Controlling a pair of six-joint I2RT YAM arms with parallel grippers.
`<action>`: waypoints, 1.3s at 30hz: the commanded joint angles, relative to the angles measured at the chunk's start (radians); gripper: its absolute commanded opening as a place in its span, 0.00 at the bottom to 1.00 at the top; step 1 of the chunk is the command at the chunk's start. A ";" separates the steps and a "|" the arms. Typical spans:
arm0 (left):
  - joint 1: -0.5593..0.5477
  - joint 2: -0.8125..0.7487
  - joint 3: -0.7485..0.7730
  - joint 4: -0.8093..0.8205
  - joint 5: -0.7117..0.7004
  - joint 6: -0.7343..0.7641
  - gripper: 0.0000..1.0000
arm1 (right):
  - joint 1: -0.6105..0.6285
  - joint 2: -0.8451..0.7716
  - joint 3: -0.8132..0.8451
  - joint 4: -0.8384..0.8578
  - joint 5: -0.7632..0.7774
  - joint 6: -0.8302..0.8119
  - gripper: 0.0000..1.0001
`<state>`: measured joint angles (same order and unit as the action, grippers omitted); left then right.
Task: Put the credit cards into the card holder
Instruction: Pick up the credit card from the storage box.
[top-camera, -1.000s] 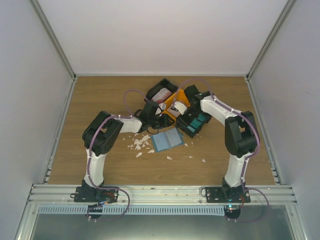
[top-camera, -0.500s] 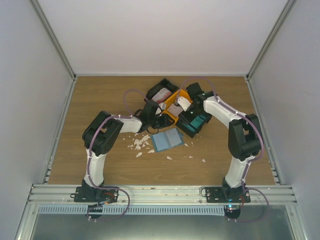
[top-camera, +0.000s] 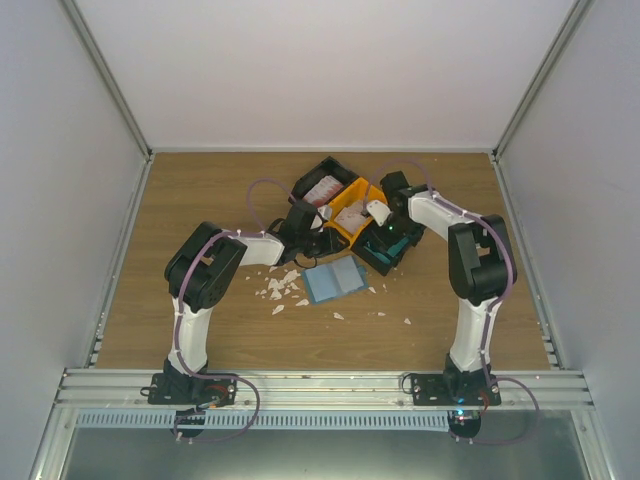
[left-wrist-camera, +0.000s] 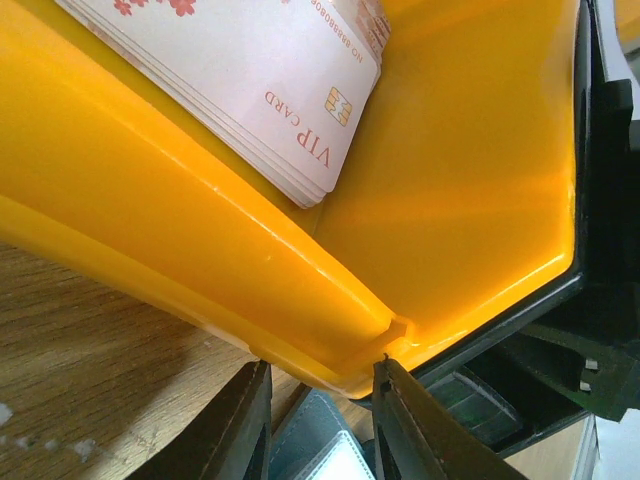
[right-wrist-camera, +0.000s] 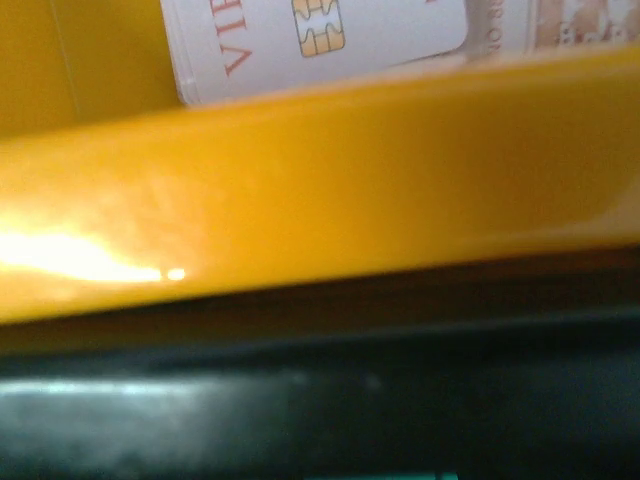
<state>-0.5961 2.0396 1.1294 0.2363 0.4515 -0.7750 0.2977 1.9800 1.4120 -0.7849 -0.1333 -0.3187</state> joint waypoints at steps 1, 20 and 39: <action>-0.010 0.020 0.025 0.048 -0.001 0.008 0.31 | 0.003 0.034 0.034 0.002 0.027 -0.012 0.67; -0.009 0.034 0.049 0.034 -0.001 0.011 0.31 | 0.005 -0.024 0.034 -0.104 -0.258 -0.059 0.50; -0.010 0.031 0.047 0.022 -0.010 0.016 0.31 | 0.027 -0.069 -0.013 -0.105 -0.302 -0.087 0.33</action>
<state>-0.5961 2.0506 1.1469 0.2268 0.4583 -0.7746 0.3000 1.9205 1.4269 -0.8520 -0.3923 -0.3901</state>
